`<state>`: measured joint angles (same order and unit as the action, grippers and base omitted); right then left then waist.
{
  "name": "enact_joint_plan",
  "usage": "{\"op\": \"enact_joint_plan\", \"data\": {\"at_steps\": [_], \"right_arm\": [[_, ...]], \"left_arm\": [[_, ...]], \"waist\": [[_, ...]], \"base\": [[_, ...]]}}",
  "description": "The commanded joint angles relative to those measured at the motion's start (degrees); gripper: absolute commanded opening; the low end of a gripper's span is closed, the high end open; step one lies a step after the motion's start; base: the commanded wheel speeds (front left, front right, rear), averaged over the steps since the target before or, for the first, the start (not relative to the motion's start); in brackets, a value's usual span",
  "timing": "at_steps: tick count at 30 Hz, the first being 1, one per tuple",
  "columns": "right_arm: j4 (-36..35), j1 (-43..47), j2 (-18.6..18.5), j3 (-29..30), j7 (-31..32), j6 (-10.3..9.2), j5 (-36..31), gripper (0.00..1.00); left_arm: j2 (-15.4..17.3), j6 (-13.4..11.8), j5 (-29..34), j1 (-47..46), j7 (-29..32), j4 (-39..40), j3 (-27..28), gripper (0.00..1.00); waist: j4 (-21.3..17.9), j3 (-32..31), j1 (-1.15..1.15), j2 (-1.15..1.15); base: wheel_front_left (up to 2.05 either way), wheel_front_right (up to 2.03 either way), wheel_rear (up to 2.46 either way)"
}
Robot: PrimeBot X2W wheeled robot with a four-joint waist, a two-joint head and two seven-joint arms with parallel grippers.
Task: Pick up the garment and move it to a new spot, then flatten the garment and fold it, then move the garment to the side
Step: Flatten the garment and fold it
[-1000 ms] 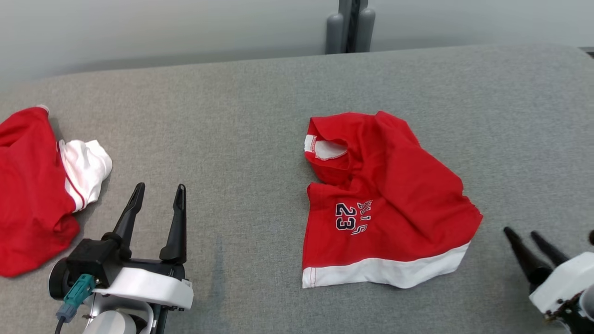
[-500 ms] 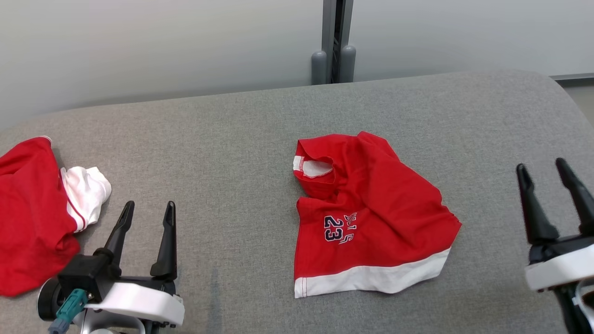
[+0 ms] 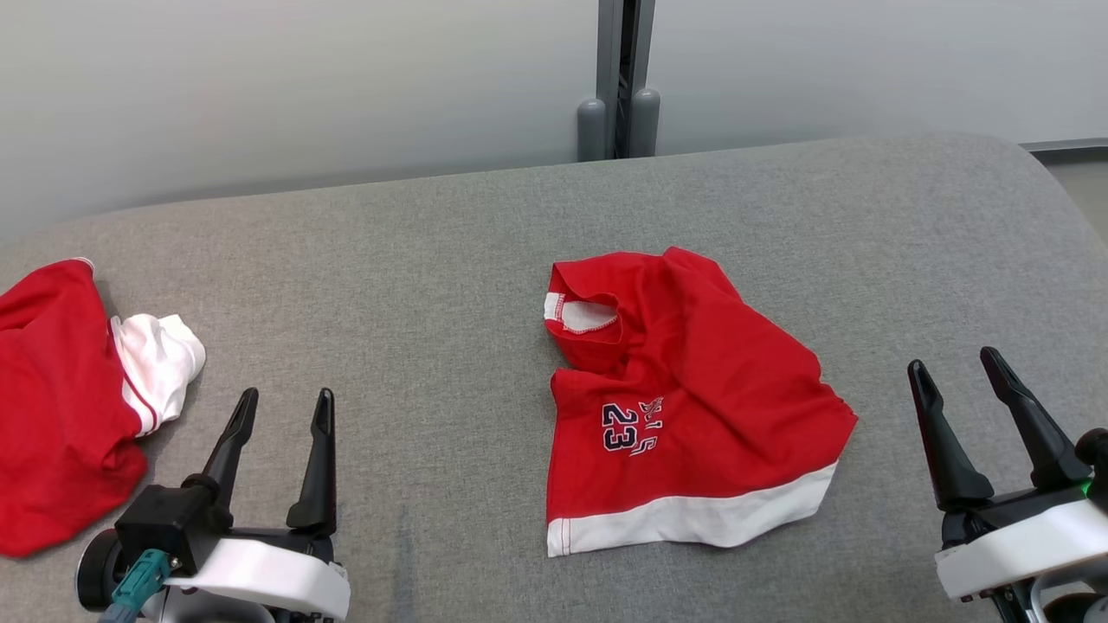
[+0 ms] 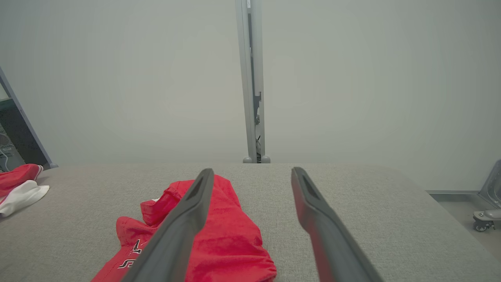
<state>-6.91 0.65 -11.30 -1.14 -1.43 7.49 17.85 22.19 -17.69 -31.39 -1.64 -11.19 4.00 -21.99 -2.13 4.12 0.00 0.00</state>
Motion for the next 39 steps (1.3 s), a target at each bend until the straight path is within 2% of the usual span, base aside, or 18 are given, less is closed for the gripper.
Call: {"op": "enact_joint_plan", "data": {"at_steps": [1, 7, 14, 24, 30, 31, 32, 33, 39], "right_arm": [[-0.5, 0.4, 0.0, 0.2, 0.2, 0.01, -0.1, 1.00], [0.0, -0.7, 0.0, -0.2, 2.6, 0.01, 1.6, 1.00], [5.5, -3.3, -2.3, -0.5, 6.2, 0.01, 4.8, 1.00], [15.3, -7.2, -2.4, -2.0, 4.7, 0.01, 7.1, 1.00], [20.3, -10.0, -2.6, -4.4, 4.7, 0.01, 8.9, 1.00], [20.9, -10.5, -2.7, -5.0, 4.7, 0.01, 9.3, 0.91], [21.5, -11.0, -2.8, -5.3, 4.4, 0.01, 9.8, 0.43], [21.9, -11.5, -3.0, -5.7, 4.2, 0.01, 10.0, 0.00], [20.1, -12.8, -4.5, -6.9, 3.0, 0.01, 10.7, 0.00]], "left_arm": [[0.3, -0.2, -0.3, -0.2, 0.0, 0.2, 0.1, 1.00], [0.5, -0.4, -0.1, -1.1, 0.0, 0.5, -0.1, 1.00], [0.3, 0.4, 0.4, -3.0, -0.1, 0.7, -0.6, 1.00], [-0.1, 1.5, 1.1, -6.7, -0.5, 0.2, -1.4, 1.00], [-0.2, 2.0, 1.3, -8.1, -0.7, -0.5, -1.6, 1.00], [-0.2, 2.0, 1.3, -8.4, -0.8, -0.7, -1.7, 1.00], [-0.2, 2.0, 1.3, -8.6, -0.8, -0.8, -1.7, 1.00], [-0.2, 2.1, 1.3, -8.8, -0.8, -0.9, -1.7, 1.00], [-0.4, 2.2, 1.2, -9.2, -1.2, -1.6, -1.8, 1.00]], "waist": [[0.0, 0.1, 0.00, 0.00], [0.3, 1.0, 0.00, 0.00], [1.3, 4.7, 0.00, 0.00], [2.6, 11.9, 0.00, 0.00], [2.4, 13.7, 0.00, 0.00], [2.3, 13.9, 0.00, 0.00], [2.2, 14.0, 0.00, 0.00], [2.1, 14.1, 0.00, 0.00], [1.1, 14.0, 0.00, 0.00]], "base": [[0.00, 0.00, 0.00], [0.00, 0.00, 0.00], [0.00, 0.00, 0.00], [0.00, 0.00, 0.00], [0.00, 0.00, 0.00], [0.00, 0.00, 0.00], [0.00, 0.00, 0.00], [0.00, 0.00, 0.00], [0.00, 0.00, 0.00]]}}
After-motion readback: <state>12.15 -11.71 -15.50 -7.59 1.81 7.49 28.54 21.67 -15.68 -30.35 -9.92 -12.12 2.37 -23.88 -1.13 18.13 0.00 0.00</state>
